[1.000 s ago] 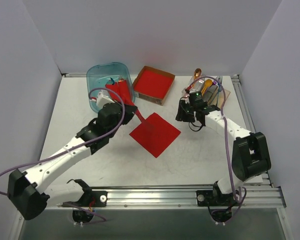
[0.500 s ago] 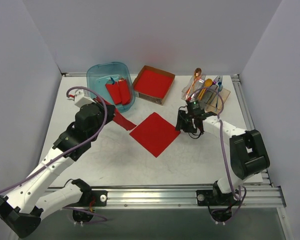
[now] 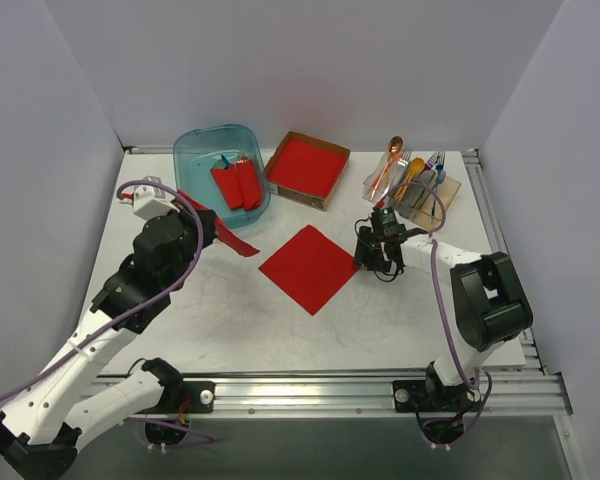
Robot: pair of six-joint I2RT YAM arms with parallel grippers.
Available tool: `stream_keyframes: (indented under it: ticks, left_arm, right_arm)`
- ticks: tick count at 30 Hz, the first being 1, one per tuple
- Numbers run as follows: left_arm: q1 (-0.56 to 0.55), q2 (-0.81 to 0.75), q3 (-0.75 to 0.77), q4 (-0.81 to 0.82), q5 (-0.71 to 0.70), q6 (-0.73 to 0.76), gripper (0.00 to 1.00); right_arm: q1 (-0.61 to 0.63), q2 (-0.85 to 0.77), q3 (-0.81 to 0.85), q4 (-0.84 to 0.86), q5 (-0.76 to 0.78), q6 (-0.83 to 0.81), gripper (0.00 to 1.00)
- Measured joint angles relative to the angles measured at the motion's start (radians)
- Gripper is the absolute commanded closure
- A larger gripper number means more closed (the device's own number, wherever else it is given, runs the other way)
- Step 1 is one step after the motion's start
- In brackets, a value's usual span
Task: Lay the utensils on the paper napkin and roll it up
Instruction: Pick up the napkin from the center of the board.
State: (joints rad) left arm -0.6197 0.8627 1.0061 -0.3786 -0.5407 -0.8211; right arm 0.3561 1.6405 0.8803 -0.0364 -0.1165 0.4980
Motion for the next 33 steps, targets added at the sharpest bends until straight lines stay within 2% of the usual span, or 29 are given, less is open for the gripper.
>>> stream_keyframes:
  ticks: [6,14,18,20,24,33]
  left_arm:
    - [0.000,-0.032,-0.001,-0.001,-0.013,0.022,0.97]
    - [0.000,-0.041,-0.010,-0.001,-0.024,0.044,0.96]
    - [0.000,-0.054,-0.019,-0.006,-0.031,0.049,0.93]
    - [0.000,-0.065,-0.023,-0.008,-0.032,0.049,0.92]
    - [0.000,-0.086,-0.029,-0.011,-0.039,0.050,0.92]
    - [0.001,-0.095,-0.034,-0.020,-0.042,0.052,0.92]
  right_arm:
    - [0.014,0.032,0.016,0.007,0.034,0.000,0.59]
    - [0.064,0.072,0.066,-0.012,0.102,0.000,0.69]
    - [0.077,0.076,0.075,-0.019,0.121,0.000,0.84]
    - [0.076,0.079,0.080,-0.024,0.129,-0.001,0.87]
    - [0.070,0.094,0.109,-0.030,0.137,-0.003,1.00]
    - [0.069,0.094,0.282,-0.027,0.129,-0.040,1.00]
